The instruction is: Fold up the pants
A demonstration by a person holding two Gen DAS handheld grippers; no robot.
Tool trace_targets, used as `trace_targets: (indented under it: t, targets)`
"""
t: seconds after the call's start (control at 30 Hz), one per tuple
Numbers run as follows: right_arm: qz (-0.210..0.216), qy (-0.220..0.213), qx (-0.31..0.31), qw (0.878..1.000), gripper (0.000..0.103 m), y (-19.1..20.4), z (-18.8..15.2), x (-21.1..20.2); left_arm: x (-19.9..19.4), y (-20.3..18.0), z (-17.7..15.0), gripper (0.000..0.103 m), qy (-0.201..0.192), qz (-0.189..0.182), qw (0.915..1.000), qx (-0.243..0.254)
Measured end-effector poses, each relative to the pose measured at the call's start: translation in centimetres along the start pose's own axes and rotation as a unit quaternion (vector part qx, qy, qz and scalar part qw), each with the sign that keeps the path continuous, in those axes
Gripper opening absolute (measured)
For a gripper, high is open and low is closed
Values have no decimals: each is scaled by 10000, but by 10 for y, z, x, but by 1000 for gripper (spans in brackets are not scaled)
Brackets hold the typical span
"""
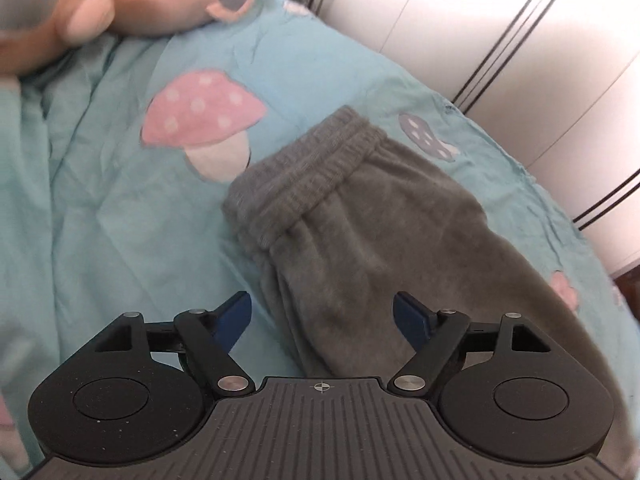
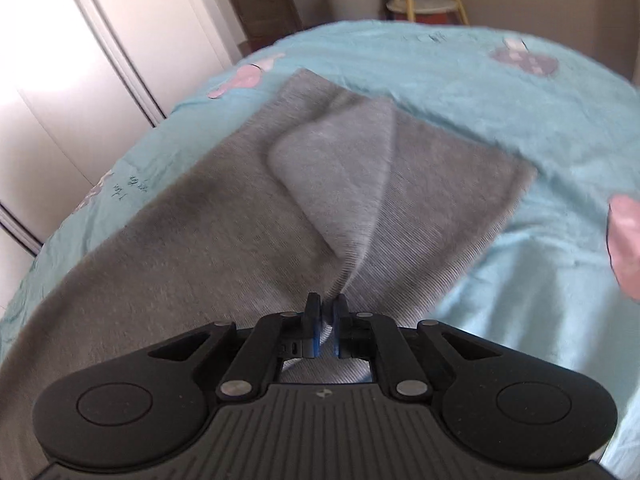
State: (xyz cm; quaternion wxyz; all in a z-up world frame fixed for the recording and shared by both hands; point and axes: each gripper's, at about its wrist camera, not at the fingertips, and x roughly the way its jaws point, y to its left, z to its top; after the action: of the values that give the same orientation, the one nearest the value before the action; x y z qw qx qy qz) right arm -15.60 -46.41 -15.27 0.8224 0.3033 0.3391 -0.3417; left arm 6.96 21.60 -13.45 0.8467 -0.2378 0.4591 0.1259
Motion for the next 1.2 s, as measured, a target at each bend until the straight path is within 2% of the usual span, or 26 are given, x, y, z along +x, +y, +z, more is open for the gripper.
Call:
trace_targets:
  t: [0.03,0.1,0.13,0.17,0.23,0.27,0.3,0.33,0.43,0.47,0.53,0.57,0.6,0.63,0.67,0.73,0.77,0.8,0.83,0.9,0.97,1.07,1.13,1.17,1.2]
  targets:
    - [7,-56,-66,10000,11,7,1,-1,3,-2,0,85,105,44,9999,-7]
    - [11,-116,-207,9997,22,11,5,2,16,-5,0,81,326,10,9995,-50]
    - [-63,-139,-282,9995,25,14,4,3,19,-4,-2,71,446,43,9990,-72]
    - [-211,-185,-445,9986,31,15,3,4,23,-6,-3,67,534,30,9986,-52]
    - [-461,-357,-826,9949,46,22,4,3,30,-10,-7,64,607,-14,9981,-34]
    - [-486,-437,-945,9934,62,24,3,2,33,-12,-9,64,625,12,9980,1]
    - [-490,-509,-1040,9921,66,27,4,2,36,-14,-12,64,637,63,9979,62]
    - [-505,-586,-1234,9893,66,32,4,3,39,-17,-13,63,644,146,9978,117]
    - [-1169,-779,-2049,9686,66,52,8,20,43,-24,-13,61,631,237,9975,235]
    - [-1393,-702,-2131,9645,66,54,12,29,45,-26,-13,59,633,244,9974,231]
    - [-1526,-531,-2066,9650,62,51,22,48,47,-27,-12,51,666,317,9971,177]
    - [-1558,-468,-1974,9667,38,48,27,56,48,-27,-11,37,668,337,9971,162]
    - [-1539,-414,-1865,9694,11,44,31,61,47,-28,-10,30,651,360,9971,170]
    - [-1516,-397,-1752,9720,8,42,38,63,46,-28,-8,17,630,349,9972,180]
    - [-1454,-392,-1576,9759,8,38,45,62,43,-26,-6,14,614,270,9976,148]
    - [-848,-573,-632,9927,7,14,61,45,32,-19,-4,12,523,104,9986,6]
    - [-516,-683,-27,9963,7,-3,68,33,26,-15,-3,12,472,0,9989,-72]
    - [-129,-766,637,9949,6,-23,73,20,19,-11,-3,12,414,-141,9989,-160]
    - [261,-836,1245,9883,5,-45,74,9,11,-5,-4,12,346,-279,9987,-237]
    - [646,-995,2019,9722,5,-81,67,-7,0,3,-6,12,281,-444,9981,-332]
    - [631,-913,2243,9682,5,-106,57,-4,0,5,-8,10,286,-279,9990,-193]
    - [45,-322,1993,9794,5,-122,41,30,-1,8,-13,9,312,-115,9994,-62]
    - [141,-391,2074,9774,5,-125,35,36,-5,8,-13,9,262,-177,9994,-105]
    - [162,-424,2062,9775,10,-123,36,34,-7,8,-12,10,253,-211,9994,-113]
    - [264,-467,2047,9773,11,-121,39,34,-7,7,-11,11,264,-206,9994,-127]
